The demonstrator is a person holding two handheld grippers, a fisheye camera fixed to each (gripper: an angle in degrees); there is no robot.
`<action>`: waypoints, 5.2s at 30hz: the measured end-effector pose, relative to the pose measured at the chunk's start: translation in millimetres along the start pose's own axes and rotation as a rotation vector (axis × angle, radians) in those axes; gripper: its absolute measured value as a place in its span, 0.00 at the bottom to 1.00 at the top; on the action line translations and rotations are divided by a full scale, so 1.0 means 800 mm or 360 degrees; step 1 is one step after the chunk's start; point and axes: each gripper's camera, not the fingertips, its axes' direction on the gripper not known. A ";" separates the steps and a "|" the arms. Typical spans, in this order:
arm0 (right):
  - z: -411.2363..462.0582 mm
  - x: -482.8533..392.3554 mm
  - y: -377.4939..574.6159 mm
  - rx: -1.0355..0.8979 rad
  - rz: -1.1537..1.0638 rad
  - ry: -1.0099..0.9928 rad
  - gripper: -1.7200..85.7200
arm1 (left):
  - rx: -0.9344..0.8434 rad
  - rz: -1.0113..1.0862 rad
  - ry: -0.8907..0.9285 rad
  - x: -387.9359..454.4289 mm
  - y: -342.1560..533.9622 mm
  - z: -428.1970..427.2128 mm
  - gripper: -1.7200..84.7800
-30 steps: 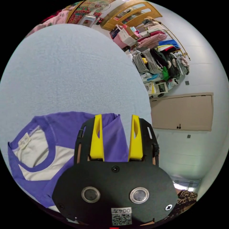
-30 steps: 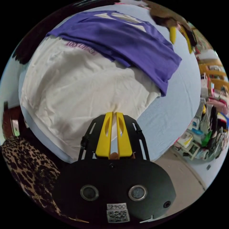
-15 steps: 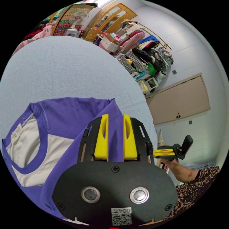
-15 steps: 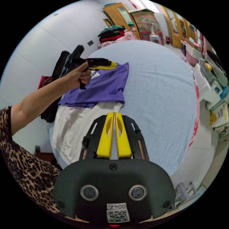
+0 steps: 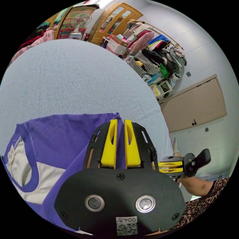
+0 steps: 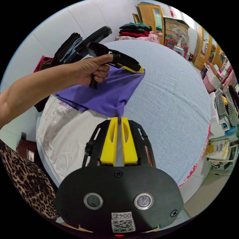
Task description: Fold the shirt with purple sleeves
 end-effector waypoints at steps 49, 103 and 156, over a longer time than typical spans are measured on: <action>0.231 -0.288 0.061 -0.0792 0.0228 0.0139 0.04 | 0.0315 -0.0749 -0.0909 -0.069 0.591 -0.506 0.16; 0.412 -0.182 0.037 -0.1122 0.0072 0.0053 0.03 | 0.0154 -0.0511 -0.0990 -0.153 0.387 -0.651 0.20; 0.453 -0.248 0.130 -0.0815 -0.0057 0.0123 0.02 | 0.0442 -0.0434 -0.0808 -0.019 0.509 -0.646 0.07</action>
